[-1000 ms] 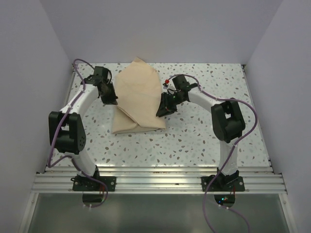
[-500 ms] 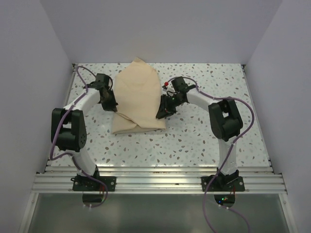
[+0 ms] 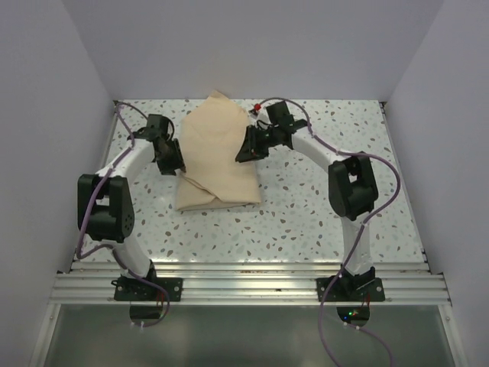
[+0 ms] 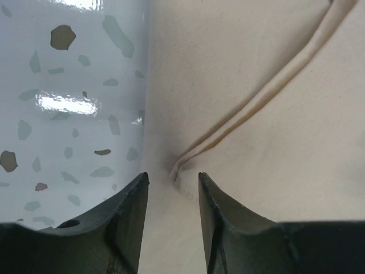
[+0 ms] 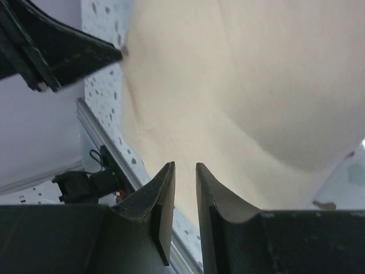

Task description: Prepare the surgical pack

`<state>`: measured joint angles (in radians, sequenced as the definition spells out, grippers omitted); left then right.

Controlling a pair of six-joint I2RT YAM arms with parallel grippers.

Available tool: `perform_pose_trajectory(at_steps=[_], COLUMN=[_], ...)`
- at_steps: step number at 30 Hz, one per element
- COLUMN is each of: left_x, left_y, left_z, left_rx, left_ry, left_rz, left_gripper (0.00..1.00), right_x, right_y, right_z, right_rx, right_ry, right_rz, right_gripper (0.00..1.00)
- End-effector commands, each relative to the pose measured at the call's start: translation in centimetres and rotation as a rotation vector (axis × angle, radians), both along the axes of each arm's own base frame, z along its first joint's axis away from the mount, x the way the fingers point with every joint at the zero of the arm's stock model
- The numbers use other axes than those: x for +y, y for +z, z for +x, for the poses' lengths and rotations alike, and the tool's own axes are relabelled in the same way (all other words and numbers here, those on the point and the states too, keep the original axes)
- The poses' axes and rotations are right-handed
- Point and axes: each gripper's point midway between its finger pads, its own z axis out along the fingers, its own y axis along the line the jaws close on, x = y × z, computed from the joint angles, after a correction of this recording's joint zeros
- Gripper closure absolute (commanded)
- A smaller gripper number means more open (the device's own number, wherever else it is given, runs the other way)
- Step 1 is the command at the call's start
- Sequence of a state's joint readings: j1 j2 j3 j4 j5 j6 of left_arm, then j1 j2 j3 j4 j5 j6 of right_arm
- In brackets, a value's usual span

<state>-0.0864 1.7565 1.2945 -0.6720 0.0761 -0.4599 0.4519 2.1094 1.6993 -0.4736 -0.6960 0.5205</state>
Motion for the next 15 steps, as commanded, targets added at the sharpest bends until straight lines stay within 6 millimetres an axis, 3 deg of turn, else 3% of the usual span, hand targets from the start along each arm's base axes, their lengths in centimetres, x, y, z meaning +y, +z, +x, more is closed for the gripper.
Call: perform_pose_trajectory(at_steps=[1,4,5,8,12,14,15], left_x=[0.0,-0.4,-0.8,-1.8,-3.7,-4.0,-4.2], left_y=[5.6,7.4,8.2,8.3,5.9,6.1,4.8], left_z=[2.4,4.9,5.9,9.0,12.9,14.5,14.8], left_rx=[-0.160,-0.244,-0.278,-0.359,-0.386,-0.430,-0.409], left_ry=[0.006,-0.016,-0.029,-0.067,-0.149,-0.196,-0.214], left_rz=[-0.023,-0.044,-0.065,-0.133,-0.245,-0.282,-0.301], left_gripper=[0.55,0.54,0.55,0.69,0.98,1.00,1.00], right_x=[2.2,2.8,3.2,3.8,3.7,3.6,3.1], right_y=[4.2,4.3,5.4,4.2,2.1,0.7,0.2], right_z=[5.0,7.8,9.1,11.6,13.5,13.7,14.0], right_rx=[-0.163,-0.189,-0.220,-0.175,-0.151,-0.128,-0.122], right_ry=[-0.049,-0.091,-0.097,-0.107,-0.110,-0.095,-0.100], right_rz=[0.090,0.139,0.165,0.198,0.222,0.231,0.230], right_gripper=[0.74,0.74,0.73,0.74,0.75,0.76,0.76])
